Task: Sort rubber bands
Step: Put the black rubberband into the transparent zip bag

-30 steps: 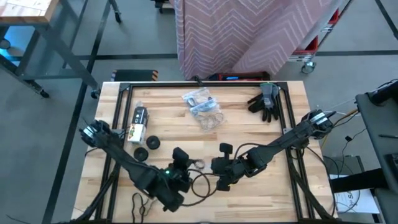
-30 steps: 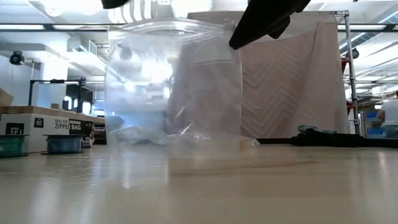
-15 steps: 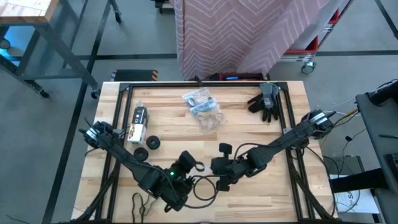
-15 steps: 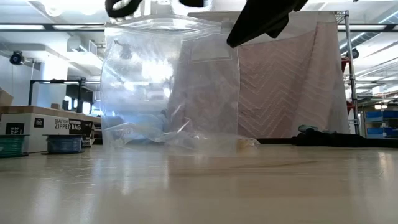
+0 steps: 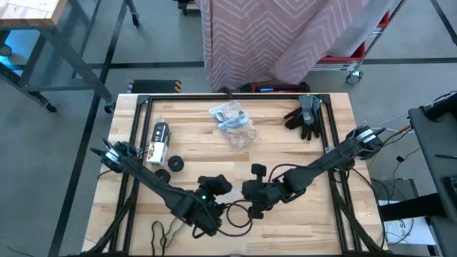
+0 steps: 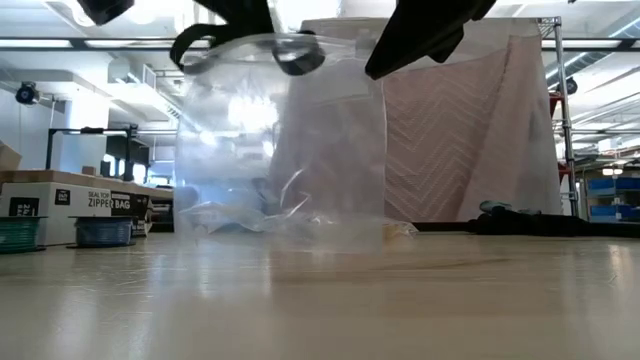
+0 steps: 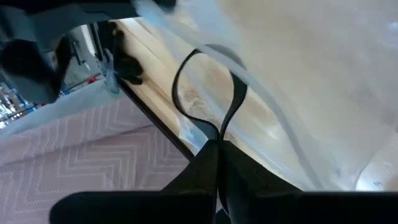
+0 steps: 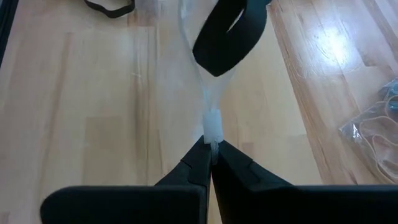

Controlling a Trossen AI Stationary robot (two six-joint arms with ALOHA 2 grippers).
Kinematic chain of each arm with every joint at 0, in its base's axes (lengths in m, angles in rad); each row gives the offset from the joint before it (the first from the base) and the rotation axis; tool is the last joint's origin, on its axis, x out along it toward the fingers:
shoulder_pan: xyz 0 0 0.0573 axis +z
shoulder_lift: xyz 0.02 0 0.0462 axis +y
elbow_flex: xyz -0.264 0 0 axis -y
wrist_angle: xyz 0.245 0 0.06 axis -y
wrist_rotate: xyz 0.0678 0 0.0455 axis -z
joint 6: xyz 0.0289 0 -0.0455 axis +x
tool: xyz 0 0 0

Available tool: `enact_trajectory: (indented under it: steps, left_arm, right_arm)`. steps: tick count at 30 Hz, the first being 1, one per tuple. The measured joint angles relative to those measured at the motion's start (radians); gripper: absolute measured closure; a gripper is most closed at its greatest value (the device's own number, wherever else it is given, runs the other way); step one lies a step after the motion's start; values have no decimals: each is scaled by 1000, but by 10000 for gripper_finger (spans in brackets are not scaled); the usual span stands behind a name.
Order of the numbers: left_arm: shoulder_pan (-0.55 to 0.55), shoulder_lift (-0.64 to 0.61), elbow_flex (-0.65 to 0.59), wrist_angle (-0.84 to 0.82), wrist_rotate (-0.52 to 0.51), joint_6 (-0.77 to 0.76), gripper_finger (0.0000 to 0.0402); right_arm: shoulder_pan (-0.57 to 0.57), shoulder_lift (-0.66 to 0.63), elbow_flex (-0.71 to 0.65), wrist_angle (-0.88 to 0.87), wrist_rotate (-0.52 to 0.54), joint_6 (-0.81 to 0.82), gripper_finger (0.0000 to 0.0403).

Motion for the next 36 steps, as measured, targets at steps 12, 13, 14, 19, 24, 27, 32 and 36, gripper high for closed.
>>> enact_trajectory:
  steps: [12, 13, 14, 19, 24, 27, 32, 36]
  left_arm:
    - [-31, 5, 0, 18, 2, 179, 402]
    - [-31, 5, 0, 21, 2, 192, 402]
    - [-30, 5, -1, 28, 2, 200, 402]
    - [-29, 5, -2, 115, 40, 256, 398]
    - [-30, 5, -2, 175, 93, 247, 400]
    - [-30, 5, -2, 176, 124, 213, 398]
    - [-29, 5, -2, 176, 182, 184, 377]
    - [-29, 5, -2, 174, 202, 155, 350]
  right_arm:
    - [-5, 0, 0, 4, -1, -3, 403]
    - [-4, 0, 0, 4, 0, -3, 403]
    - [-4, 0, 0, 4, -1, -3, 403]
    - [-4, 0, 0, 7, -1, -1, 403]
    - [-7, 0, 0, 12, -1, -3, 403]
    - [-7, 0, 0, 12, -1, -5, 403]
    - [-7, 0, 0, 12, -1, -7, 403]
    - [-7, 0, 0, 12, -1, -7, 403]
